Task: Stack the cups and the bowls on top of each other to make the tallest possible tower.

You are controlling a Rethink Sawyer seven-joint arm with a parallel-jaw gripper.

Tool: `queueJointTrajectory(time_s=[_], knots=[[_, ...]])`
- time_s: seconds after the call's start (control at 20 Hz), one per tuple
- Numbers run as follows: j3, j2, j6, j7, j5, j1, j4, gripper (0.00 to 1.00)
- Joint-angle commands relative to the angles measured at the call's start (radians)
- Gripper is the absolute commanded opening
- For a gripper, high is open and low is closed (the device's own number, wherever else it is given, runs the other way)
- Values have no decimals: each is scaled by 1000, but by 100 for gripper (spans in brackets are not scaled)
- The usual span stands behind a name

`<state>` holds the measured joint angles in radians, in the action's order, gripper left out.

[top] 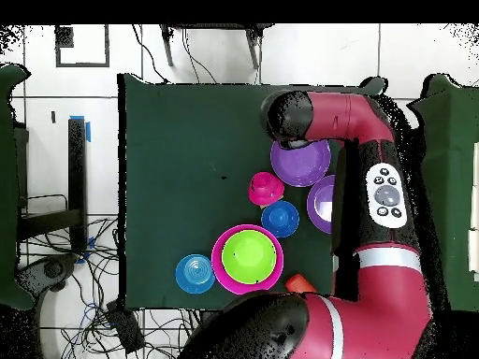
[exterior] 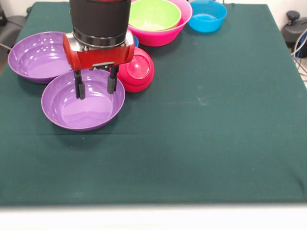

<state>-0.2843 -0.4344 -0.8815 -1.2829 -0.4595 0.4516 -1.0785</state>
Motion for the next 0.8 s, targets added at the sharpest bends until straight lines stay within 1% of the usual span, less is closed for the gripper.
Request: queueJointTrajectory(time_s=[0.05,0.15,0.35,0.45,0.5,0.8], knots=[[-94,87,17,123,-3,19,-40,100],[-97,100,8,125,-5,16,-18,100],[-99,94,4,118,-1,12,-19,100],[-100,83,5,113,4,12,-36,100],[-102,68,11,109,8,15,-60,100],[-106,58,6,92,15,17,-78,100]])
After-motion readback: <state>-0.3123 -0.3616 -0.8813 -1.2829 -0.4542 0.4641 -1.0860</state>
